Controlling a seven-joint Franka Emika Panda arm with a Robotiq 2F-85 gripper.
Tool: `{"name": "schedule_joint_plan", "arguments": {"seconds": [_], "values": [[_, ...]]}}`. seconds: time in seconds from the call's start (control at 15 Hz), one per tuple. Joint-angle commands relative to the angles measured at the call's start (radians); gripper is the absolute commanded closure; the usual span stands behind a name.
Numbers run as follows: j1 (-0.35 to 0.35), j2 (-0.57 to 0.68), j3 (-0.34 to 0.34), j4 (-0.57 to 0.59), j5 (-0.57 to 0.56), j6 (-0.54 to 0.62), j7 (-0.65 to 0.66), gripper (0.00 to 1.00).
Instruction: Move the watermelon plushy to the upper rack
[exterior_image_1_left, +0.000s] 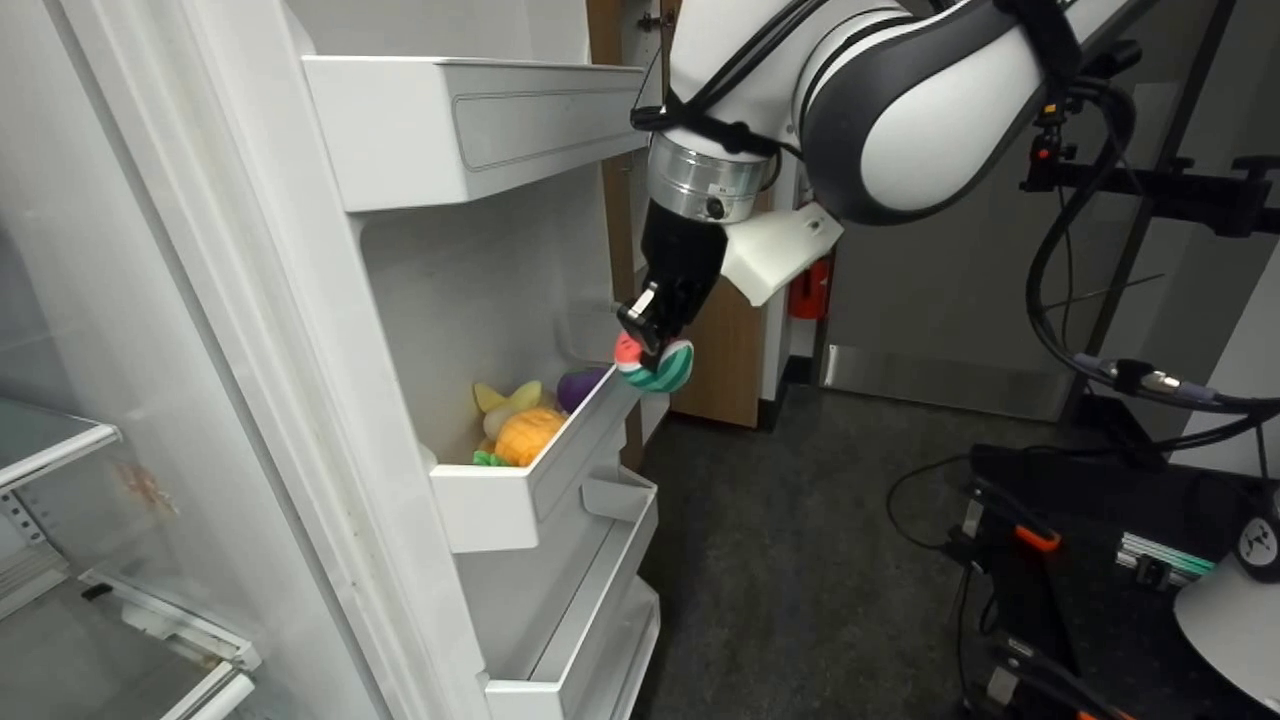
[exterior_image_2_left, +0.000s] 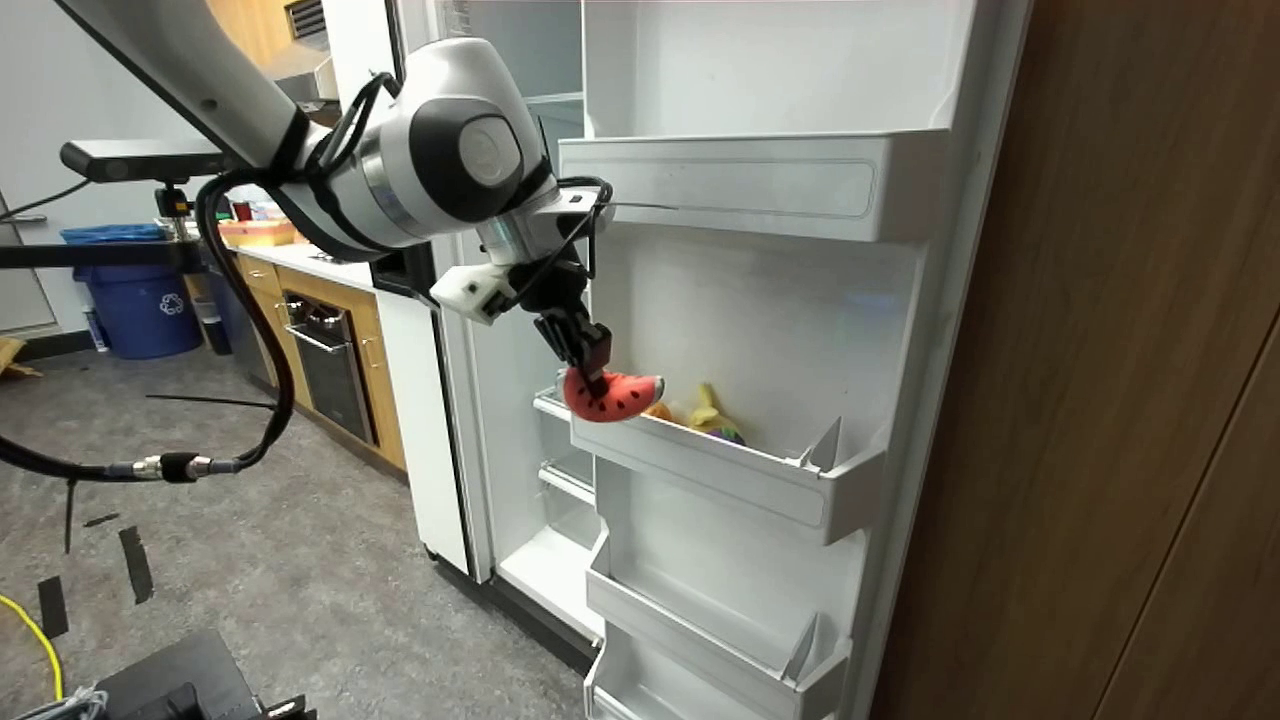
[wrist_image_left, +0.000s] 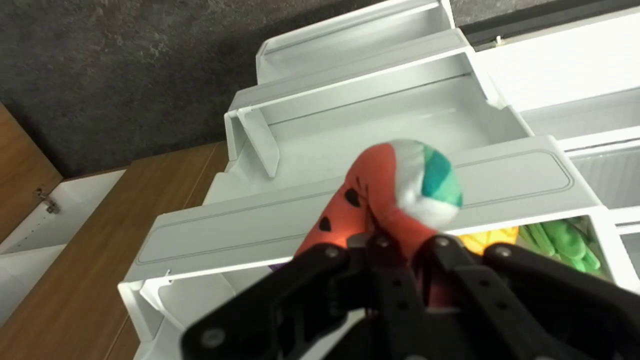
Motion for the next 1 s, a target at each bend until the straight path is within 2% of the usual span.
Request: {"name": "schedule_joint_plan", "arguments": {"seconds": [0.0,0.33,0.67,0.93], "values": [[0.002,-0.054,-0.006,-0.023,0.094,-0.08,-0.109,0.98],[-0.014,-0.103,0.003,-0.032,0.044,-0.025,-0.086,0.98],[-0.019,-0.17,0.014,-0.028,0.049,0.002,-0.116,0.98],[-0.039,-0.207,0.034,-0.014,0.02,0.069,-0.12,0.98]]}}
